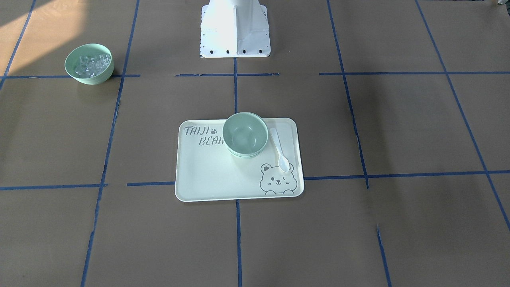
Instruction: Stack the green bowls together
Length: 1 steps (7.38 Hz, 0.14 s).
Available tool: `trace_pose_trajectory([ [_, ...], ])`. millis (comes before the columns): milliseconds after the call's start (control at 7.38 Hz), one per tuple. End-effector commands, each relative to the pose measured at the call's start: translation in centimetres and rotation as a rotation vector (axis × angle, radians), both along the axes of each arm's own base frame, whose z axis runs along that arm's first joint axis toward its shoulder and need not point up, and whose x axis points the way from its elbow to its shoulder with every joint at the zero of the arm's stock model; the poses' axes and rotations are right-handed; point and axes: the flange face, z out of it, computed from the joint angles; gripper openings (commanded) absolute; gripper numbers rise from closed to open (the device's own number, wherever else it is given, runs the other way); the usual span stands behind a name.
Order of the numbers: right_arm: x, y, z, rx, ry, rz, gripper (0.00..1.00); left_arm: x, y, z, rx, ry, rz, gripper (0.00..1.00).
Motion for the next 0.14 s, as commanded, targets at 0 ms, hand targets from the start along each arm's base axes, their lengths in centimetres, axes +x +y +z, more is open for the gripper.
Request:
trace_pose_trajectory([
  [0,0.01,-0.17,-0.21,0.025,0.002,0.000,1.00,0.00,-0.01,-0.06,0.002,0.000,0.001,1.00],
])
